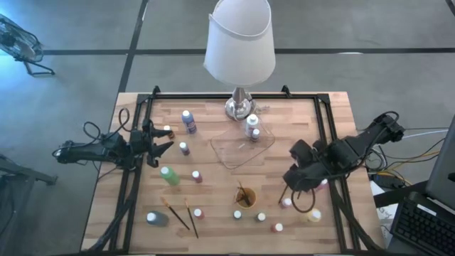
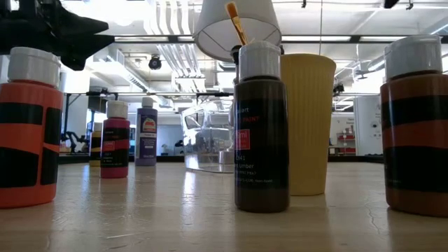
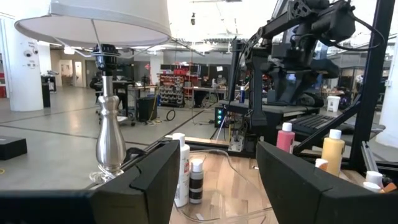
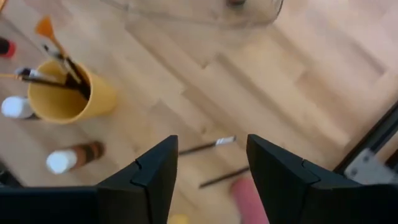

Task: Pick & Place Paint Supplies
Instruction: Put the red paint bottle into the transparent bin

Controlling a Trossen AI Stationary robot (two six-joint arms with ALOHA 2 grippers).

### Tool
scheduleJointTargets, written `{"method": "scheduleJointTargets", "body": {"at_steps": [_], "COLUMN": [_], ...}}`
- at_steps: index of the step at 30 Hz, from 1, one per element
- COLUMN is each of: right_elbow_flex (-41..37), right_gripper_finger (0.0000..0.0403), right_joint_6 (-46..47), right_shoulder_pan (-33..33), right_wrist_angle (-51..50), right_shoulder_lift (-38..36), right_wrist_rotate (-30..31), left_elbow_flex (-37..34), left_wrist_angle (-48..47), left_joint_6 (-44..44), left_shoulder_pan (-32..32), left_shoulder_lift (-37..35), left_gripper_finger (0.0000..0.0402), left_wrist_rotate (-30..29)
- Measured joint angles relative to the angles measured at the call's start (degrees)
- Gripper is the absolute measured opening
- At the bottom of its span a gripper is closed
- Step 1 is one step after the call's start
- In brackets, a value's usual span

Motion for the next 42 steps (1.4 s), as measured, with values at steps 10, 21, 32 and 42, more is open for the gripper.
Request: {"method": "scheduleJointTargets", "body": {"at_steps": [10,21,32,42], "right_elbow_flex": [-0.17,-0.24,-0.22,-0.37], "right_gripper_finger": [0.0150,0.0093,0.0036,0.0012], "right_joint_6": [13.05,26.70,32.98,35.88], "right_shoulder_pan": [6.46,14.57,19.08,24.02], "right_wrist_angle": [0.00,0.00,0.00,0.00], "right_shoulder_lift": [-0.04,-0.04,-0.07,-0.07], "right_wrist_rotate": [-6.82,-6.88,-6.85,-6.81], "left_elbow_flex": [0.00,0.00,0.00,0.00], "left_wrist_angle": [0.01,0.00,0.00,0.00], "left_joint_6": [0.02,0.02,0.01,0.00], "left_shoulder_pan": [0.01,0.02,0.01,0.02], "left_shoulder_lift": [0.00,0.00,0.00,0.00], "left_gripper_finger": [0.0218,0.0218,0.0218,0.0218], "left_wrist_rotate": [0.00,0.00,-0.01,0.00]}}
